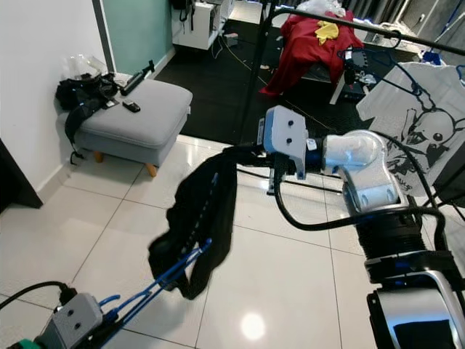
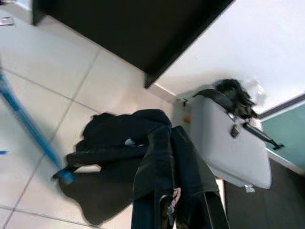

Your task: Hang hanger

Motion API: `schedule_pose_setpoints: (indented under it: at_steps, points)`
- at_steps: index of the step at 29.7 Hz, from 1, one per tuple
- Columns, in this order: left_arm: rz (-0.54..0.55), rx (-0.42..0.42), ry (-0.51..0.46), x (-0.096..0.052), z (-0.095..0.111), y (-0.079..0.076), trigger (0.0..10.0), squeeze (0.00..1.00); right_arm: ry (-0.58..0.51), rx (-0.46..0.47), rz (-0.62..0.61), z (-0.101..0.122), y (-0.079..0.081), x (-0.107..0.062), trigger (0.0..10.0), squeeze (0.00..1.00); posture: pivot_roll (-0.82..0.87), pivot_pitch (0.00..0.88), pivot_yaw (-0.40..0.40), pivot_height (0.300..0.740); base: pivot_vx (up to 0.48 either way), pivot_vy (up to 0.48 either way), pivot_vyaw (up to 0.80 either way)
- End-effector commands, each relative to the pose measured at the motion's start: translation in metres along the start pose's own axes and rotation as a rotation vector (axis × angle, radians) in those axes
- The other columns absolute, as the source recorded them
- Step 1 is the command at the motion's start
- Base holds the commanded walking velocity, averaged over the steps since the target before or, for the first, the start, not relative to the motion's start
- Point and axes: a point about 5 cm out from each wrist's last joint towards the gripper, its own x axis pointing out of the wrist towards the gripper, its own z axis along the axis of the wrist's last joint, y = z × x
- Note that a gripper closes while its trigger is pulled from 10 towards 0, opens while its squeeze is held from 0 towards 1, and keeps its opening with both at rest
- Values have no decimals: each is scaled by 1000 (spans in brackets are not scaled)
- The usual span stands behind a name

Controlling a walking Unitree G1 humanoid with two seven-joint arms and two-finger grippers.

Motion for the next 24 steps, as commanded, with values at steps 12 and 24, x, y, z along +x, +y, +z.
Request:
schedule_pose_setpoints:
  at_steps: [12, 24]
  points:
    - [9, 54, 186, -47, -42, 12, 10000, 0, 15, -5, 55, -1, 4, -5, 10000, 0, -46, 136, -19, 740, 0, 0, 0]
    - [71, 115, 199, -55, -44, 25, 10000, 0, -35, 16, 75, 4, 6, 2, 10000, 0, -33, 130, -18, 740, 0, 0, 0]
